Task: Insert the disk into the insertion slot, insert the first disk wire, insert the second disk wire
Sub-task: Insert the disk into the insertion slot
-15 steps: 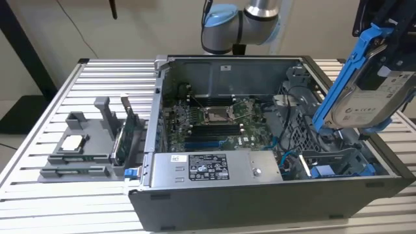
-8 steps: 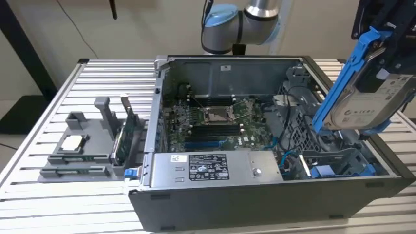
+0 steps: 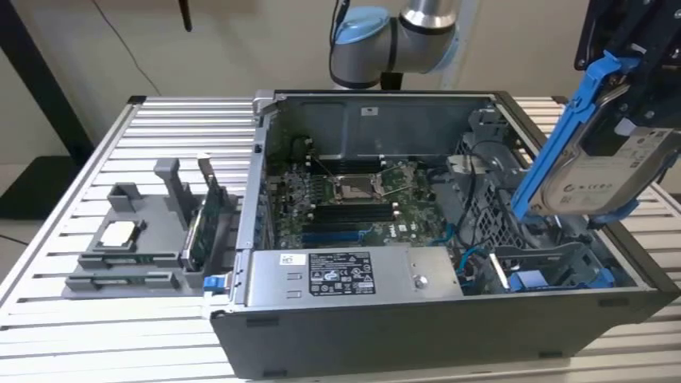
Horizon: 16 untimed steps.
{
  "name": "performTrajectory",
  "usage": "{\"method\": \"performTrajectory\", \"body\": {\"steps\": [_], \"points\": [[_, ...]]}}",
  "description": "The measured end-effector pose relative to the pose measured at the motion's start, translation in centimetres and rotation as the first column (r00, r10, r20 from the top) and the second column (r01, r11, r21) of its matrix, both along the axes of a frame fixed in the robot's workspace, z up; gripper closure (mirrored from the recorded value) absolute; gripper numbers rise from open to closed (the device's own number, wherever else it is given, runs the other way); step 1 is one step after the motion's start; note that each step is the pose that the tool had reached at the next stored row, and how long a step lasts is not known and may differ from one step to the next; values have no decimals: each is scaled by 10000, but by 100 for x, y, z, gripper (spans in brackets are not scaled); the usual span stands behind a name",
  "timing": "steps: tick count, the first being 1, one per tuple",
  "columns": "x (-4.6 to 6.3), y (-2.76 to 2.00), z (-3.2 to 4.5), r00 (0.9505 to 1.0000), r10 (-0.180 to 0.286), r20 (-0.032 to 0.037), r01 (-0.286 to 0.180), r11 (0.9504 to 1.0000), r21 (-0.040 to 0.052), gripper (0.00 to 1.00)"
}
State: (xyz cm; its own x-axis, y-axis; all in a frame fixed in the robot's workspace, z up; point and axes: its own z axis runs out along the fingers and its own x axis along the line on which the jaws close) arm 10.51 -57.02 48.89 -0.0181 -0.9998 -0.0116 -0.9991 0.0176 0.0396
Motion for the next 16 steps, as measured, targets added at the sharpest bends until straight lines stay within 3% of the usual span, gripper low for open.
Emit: {"method": "performTrajectory", "body": {"steps": [16], "points": [[15,-13,-151,10000,0,0,0,10000,-12,67]]}}
